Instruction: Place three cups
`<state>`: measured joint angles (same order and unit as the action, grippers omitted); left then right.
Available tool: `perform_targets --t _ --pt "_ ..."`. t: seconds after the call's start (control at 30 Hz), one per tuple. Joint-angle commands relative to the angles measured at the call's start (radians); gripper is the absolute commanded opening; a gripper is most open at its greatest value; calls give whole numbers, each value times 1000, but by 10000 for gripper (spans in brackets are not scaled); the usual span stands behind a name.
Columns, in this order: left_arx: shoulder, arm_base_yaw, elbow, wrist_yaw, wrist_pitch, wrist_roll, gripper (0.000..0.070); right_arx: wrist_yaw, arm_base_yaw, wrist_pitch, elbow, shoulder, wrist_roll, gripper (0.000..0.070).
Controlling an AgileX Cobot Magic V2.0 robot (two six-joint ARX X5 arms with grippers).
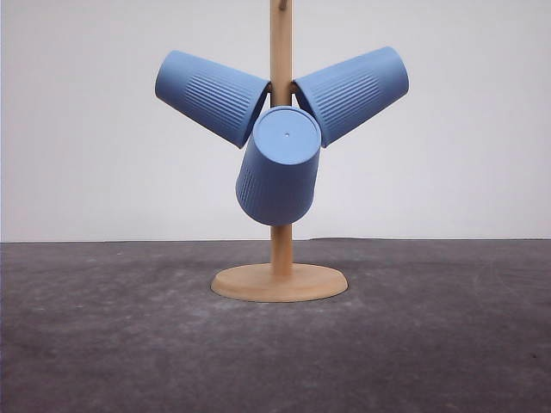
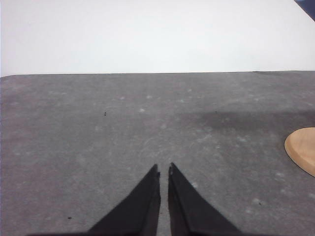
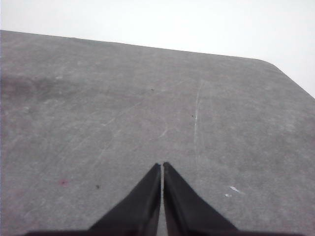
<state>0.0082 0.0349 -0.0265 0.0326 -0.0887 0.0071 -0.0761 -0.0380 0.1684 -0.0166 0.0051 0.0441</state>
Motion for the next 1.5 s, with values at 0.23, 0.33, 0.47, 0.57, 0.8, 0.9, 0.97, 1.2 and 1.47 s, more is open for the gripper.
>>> perform_targets --t 0.23,0.33,0.47,0.57,0.8,0.9,0.97,1.2,1.47 --pt "0 -2 13 2 7 -4 16 -4 2 -11 4 -2 -14 5" --pt "0 -2 13 2 7 -4 16 -4 2 -11 4 -2 -14 5" --pt "0 -2 13 2 7 -4 16 -4 2 -11 4 -2 -14 5" --pt "0 -2 13 2 7 -4 16 -4 2 -11 4 -2 -14 5" --pt "0 -2 13 2 7 -4 16 -4 2 -11 4 -2 -14 5" --pt "0 -2 13 2 7 -4 16 -4 2 -11 4 -2 -14 5" --pt "0 -2 13 2 7 -4 16 -4 2 -11 4 -2 -14 5" --pt "0 -2 13 2 7 -4 16 -4 2 -11 4 -2 -14 5" --pt "0 -2 13 2 7 -4 16 -4 2 -11 4 -2 -14 5"
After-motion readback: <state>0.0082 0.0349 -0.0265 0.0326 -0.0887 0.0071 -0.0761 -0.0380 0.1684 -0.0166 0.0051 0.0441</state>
